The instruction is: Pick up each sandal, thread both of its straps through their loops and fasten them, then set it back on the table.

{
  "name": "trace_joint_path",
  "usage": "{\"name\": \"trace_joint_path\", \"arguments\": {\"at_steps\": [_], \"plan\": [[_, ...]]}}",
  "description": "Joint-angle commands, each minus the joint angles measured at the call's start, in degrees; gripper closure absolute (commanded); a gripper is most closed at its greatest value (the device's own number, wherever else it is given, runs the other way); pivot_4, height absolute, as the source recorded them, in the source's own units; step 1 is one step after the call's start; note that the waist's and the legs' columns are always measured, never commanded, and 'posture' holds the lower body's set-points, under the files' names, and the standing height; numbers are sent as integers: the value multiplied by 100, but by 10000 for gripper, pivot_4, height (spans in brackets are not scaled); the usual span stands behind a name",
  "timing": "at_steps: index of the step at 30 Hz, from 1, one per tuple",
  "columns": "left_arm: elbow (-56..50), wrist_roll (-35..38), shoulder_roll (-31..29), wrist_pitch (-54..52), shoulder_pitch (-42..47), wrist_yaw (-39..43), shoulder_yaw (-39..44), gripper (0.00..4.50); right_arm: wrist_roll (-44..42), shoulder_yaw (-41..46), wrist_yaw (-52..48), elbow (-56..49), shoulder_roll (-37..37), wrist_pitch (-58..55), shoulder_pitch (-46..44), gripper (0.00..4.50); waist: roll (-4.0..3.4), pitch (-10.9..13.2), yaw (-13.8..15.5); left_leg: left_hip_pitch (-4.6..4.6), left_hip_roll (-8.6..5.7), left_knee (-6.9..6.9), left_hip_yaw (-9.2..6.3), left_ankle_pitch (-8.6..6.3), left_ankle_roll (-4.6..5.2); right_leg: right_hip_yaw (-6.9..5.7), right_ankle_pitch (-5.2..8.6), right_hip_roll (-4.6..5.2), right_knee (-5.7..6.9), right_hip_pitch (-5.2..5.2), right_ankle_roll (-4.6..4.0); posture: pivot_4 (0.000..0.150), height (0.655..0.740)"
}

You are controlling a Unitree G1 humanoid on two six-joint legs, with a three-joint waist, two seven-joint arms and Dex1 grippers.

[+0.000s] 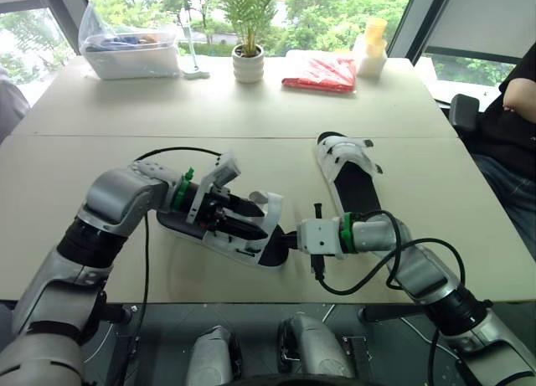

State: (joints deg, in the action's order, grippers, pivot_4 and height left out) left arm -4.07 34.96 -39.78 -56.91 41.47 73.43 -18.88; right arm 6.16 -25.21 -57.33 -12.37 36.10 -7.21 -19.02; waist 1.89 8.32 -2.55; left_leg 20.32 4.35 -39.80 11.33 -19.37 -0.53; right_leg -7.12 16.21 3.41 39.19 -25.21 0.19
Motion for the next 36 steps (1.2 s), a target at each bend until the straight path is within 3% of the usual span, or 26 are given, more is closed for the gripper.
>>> {"name": "trace_joint_path", "arguments": {"at_steps": [1, 3, 5, 11, 18, 25, 36], "plan": [[48, -155, 124, 130, 173, 96, -184, 11555, 306, -383, -116, 306, 13, -333, 203, 45000, 0, 0, 2, 0, 0, 0, 0, 0, 0, 0, 0, 0, 0, 0, 0, 1500, 7241], [80, -224, 176, 200, 194, 168, -261, 11555, 311, -379, -109, 288, 12, -353, 203, 45000, 1, 0, 4, 1, 0, 0, 0, 1, -1, 0, 0, 0, 0, -1, 0, 1500, 7241], [88, -244, 176, 237, 183, 221, -249, 16764, 319, -377, -109, 271, 12, -371, 209, 45000, 0, 0, 3, 1, 0, 0, 0, 1, -1, 0, 0, 0, 0, 0, 0, 1500, 7241], [236, -271, 199, 255, 191, 330, -206, 44569, 322, -350, -117, 308, 37, -356, 210, 45000, 1, 0, 3, 1, 0, 0, 0, 1, -1, 0, 0, 0, 0, -1, 0, 1500, 7241], [490, 180, 12, -715, 406, 504, 33, 44569, 321, -361, -147, 319, 59, -310, 211, 45000, 1, 0, 3, 2, 0, 0, -1, 1, -1, 0, 0, 0, 0, -2, 1, 1500, 7241], [776, 442, 258, -1355, 602, 189, 360, 44569, 333, -394, -146, 361, 26, -273, 201, 45000, 2, 1, 0, 3, 0, -1, -2, 1, -1, 0, 0, 0, 0, -2, 1, 1500, 7241], [272, 637, 7, -1699, 179, 138, 252, 44569, 341, -364, -96, 381, 29, -260, 243, 45000, 2, 2, 3, 2, 0, 2, -4, 2, -3, 1, 1, 0, 0, -3, 0, 1500, 7241]]}}
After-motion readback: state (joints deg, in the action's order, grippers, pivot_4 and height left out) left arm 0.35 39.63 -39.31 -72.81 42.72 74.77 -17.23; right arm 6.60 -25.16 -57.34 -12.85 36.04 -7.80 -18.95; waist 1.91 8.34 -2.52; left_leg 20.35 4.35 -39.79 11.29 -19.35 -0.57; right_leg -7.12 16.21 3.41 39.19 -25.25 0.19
